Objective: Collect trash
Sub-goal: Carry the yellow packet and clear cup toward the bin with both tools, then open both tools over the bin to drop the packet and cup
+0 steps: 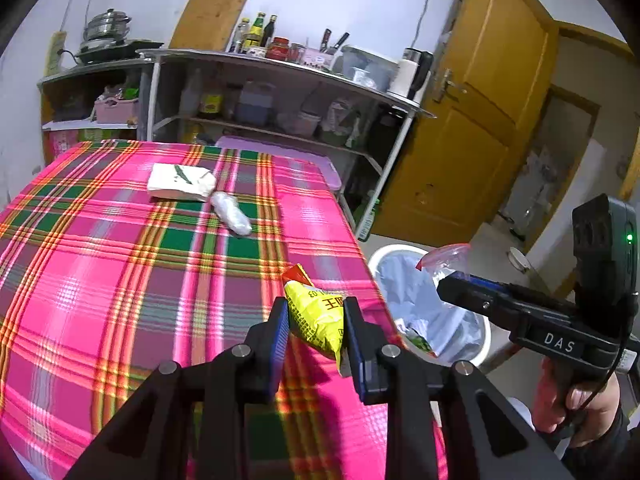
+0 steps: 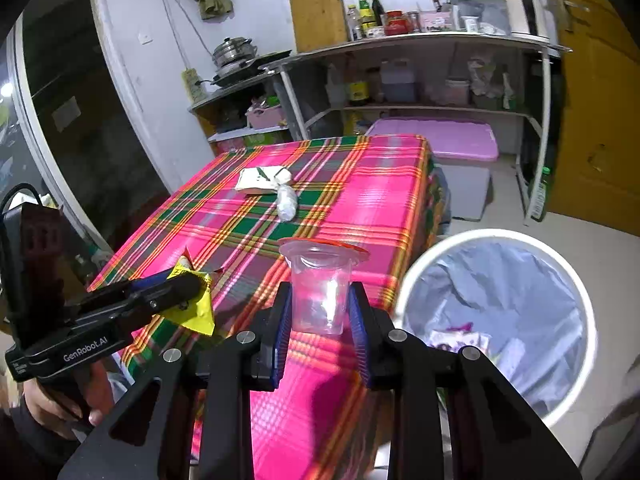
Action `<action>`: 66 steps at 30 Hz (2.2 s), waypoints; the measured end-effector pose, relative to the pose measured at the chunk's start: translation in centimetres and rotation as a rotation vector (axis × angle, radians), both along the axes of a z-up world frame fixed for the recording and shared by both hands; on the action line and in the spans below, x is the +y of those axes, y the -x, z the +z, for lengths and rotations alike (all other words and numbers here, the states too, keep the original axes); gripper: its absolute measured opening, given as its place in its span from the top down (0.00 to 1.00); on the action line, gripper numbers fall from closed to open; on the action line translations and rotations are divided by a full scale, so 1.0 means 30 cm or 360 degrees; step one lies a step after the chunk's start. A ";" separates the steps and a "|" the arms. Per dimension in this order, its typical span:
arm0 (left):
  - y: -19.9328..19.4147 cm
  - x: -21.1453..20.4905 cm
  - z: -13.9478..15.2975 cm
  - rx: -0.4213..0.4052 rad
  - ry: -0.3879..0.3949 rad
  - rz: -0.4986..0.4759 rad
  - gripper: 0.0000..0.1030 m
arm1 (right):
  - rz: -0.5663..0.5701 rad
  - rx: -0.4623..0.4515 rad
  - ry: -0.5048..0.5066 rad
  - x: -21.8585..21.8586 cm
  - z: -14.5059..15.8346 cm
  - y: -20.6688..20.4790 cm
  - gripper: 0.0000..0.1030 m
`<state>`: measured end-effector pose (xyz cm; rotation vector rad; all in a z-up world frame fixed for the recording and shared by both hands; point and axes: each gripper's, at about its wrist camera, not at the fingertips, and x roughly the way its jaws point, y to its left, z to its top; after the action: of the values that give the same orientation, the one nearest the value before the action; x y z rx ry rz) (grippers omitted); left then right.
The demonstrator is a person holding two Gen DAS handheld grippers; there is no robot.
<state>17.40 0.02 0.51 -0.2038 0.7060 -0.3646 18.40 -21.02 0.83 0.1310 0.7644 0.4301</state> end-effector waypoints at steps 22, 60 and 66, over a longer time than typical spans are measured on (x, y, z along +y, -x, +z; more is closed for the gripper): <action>-0.005 -0.258 0.015 -0.0017 -0.0034 -0.0223 0.73 | -0.0264 0.0046 -0.0047 -0.265 -0.048 0.084 0.72; -0.272 -0.539 -0.197 0.0243 -0.0039 -0.0401 0.56 | -0.0447 0.0306 -0.0035 -0.456 -0.258 -0.015 0.71; -0.240 -0.514 -0.163 0.0193 -0.0053 -0.0370 0.56 | -0.0443 0.0263 -0.0028 -0.443 -0.219 0.009 0.69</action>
<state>24.61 -15.40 -4.38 -0.1130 0.8575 -0.5655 18.14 -34.30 -5.73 0.2884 0.8903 0.1628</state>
